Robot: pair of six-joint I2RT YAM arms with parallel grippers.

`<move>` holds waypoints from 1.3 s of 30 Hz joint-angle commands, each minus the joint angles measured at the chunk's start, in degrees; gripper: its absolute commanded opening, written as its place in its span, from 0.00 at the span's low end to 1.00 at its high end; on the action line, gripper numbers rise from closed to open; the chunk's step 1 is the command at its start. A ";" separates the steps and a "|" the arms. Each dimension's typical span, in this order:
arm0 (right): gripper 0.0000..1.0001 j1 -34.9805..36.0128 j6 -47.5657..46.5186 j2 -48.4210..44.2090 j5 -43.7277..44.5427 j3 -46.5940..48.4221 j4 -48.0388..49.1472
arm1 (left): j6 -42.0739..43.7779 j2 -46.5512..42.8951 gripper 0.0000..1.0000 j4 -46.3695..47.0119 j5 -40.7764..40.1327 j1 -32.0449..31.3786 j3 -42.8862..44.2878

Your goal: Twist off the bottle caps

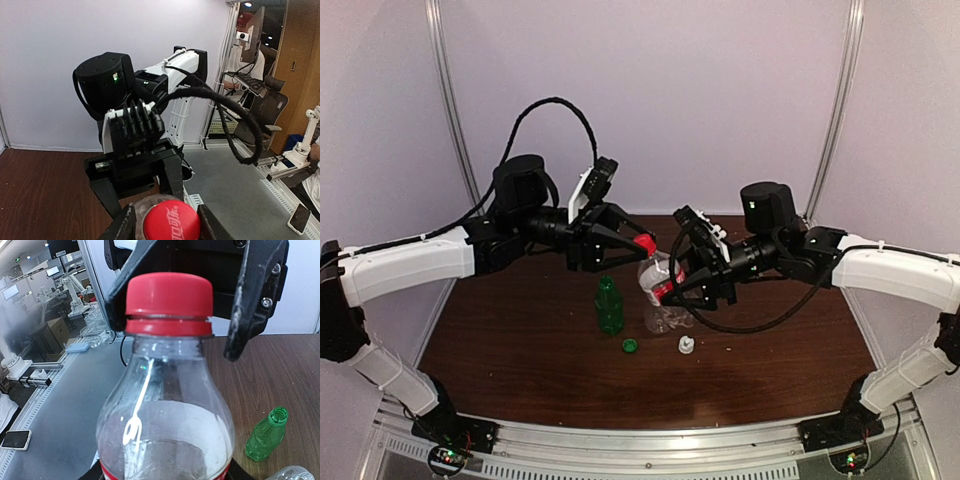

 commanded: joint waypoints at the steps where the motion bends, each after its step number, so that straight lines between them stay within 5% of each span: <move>1: 0.42 0.06 -0.31 0.20 -1.21 1.28 0.67 | -2.93 0.35 0.42 5.99 1.86 -0.19 0.32; 6: 0.41 0.06 -0.81 0.48 -0.68 1.27 0.08 | -3.69 0.00 0.39 7.03 1.54 -0.17 -0.05; 16: 0.40 0.07 -0.37 -0.78 5.98 1.19 -0.18 | -5.26 -0.55 0.12 5.79 -2.17 -0.22 -0.31; 20: 0.40 0.06 -0.24 -1.45 16.46 1.11 -0.71 | -8.22 -1.24 0.02 3.57 -10.47 -0.51 0.25; 24: 0.40 0.15 -0.10 -1.72 27.14 0.85 0.45 | -8.88 -1.31 0.00 -5.07 -26.93 -2.69 3.15; 31: 0.39 1.03 0.47 -1.99 42.87 -1.32 4.89 | -17.30 -0.52 0.03 -9.47 -49.27 -5.52 4.69; 39: 0.39 1.56 0.15 -2.65 44.50 -2.35 4.93 | -15.90 0.80 0.25 -6.46 -47.55 -6.24 4.54</move>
